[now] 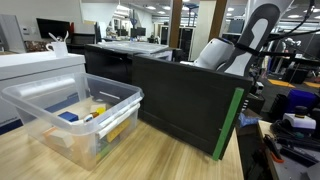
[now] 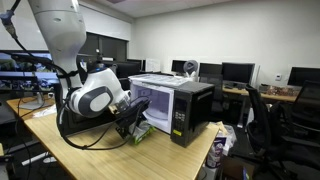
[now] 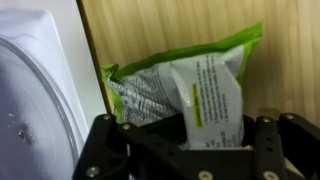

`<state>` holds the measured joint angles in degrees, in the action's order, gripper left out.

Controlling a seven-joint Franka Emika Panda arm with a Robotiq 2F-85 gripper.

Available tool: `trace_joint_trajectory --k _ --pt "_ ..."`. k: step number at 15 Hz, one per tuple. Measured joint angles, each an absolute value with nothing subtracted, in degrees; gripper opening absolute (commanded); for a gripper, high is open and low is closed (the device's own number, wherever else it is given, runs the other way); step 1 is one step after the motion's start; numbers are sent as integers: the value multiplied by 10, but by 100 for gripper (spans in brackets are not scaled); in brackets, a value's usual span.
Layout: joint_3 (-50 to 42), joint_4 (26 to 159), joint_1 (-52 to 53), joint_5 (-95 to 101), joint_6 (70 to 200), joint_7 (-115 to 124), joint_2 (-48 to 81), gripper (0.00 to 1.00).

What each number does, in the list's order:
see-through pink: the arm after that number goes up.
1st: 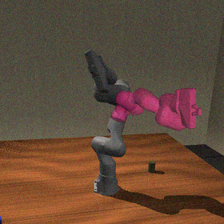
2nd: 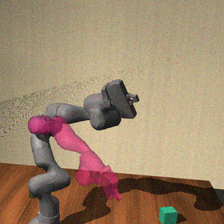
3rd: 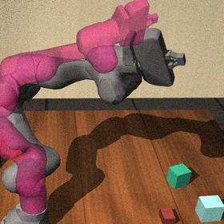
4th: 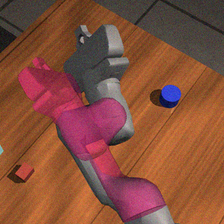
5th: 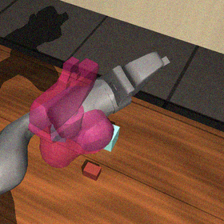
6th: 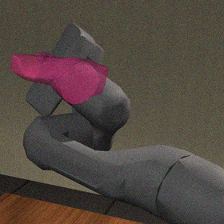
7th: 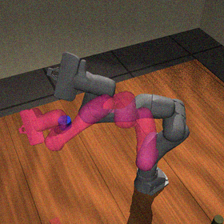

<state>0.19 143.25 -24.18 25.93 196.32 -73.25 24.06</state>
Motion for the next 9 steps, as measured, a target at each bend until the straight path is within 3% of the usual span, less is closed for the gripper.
trace_joint_trajectory --k 9 --pt "61 1467 -260 255 1980 -712 138 8"
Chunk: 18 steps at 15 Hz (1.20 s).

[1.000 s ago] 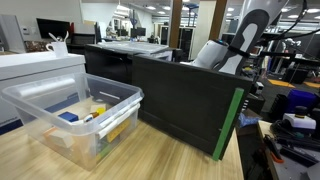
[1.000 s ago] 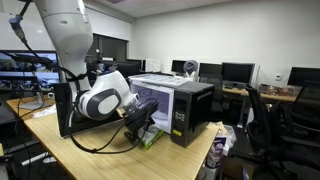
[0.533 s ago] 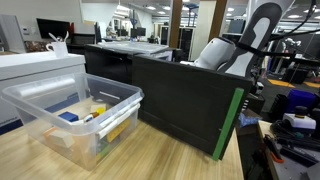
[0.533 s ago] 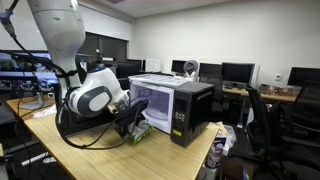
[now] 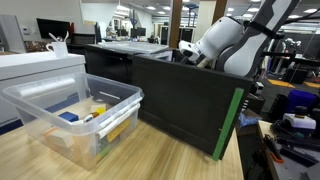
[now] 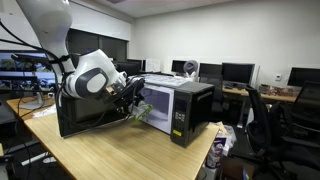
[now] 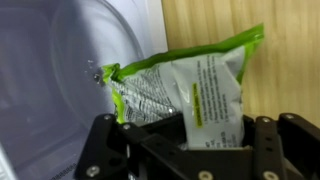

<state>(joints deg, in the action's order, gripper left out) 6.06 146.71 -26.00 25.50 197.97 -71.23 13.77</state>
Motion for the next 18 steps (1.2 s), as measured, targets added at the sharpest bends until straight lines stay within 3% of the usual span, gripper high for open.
trace_joint_trajectory --k 3,11,18 --pt "57 1438 -255 229 1979 -713 134 8" --pt "-67 1352 -144 214 1978 -685 221 8" --pt "-70 1281 -118 214 1978 -641 265 8"
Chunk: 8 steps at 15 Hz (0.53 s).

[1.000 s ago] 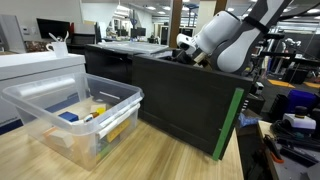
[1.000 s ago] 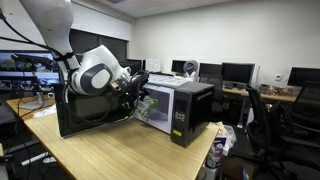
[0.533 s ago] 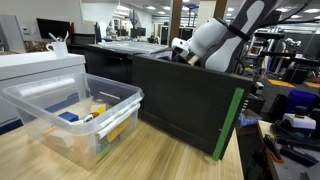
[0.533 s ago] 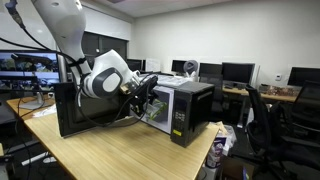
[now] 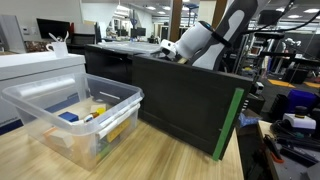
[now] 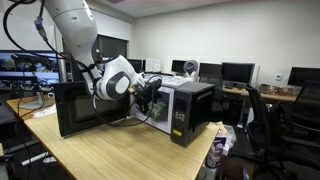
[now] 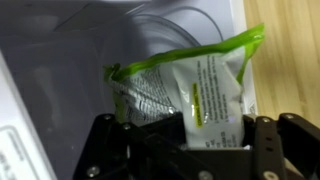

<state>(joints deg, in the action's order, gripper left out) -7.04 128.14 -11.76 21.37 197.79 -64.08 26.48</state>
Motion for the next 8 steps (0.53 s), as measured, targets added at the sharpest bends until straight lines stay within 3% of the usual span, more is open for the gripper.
trace_joint_trajectory --k 5,6,7,8 --pt "-75 1249 -112 214 1978 -635 286 8" --pt "-76 1244 -111 214 1978 -634 289 55" --pt "-76 1239 -111 214 1978 -631 292 57" --pt "-77 1233 -111 214 1978 -627 296 66"
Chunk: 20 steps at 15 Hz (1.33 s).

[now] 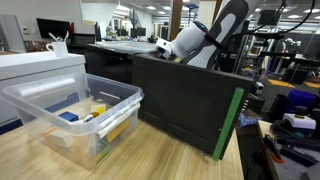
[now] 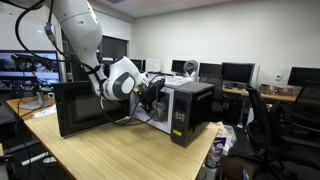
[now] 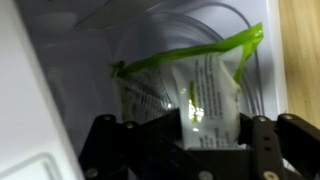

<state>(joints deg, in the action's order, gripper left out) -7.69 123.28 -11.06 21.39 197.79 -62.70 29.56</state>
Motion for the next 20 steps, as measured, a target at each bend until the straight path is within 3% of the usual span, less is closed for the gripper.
trace_joint_trajectory --k 4,5,15,20 --pt "-80 1225 -110 214 1978 -623 302 96" --pt "-80 1224 -110 214 1978 -623 303 99" --pt "-95 1285 -103 226 1978 -623 277 100" --pt "-220 1415 7 174 1975 -631 195 100"
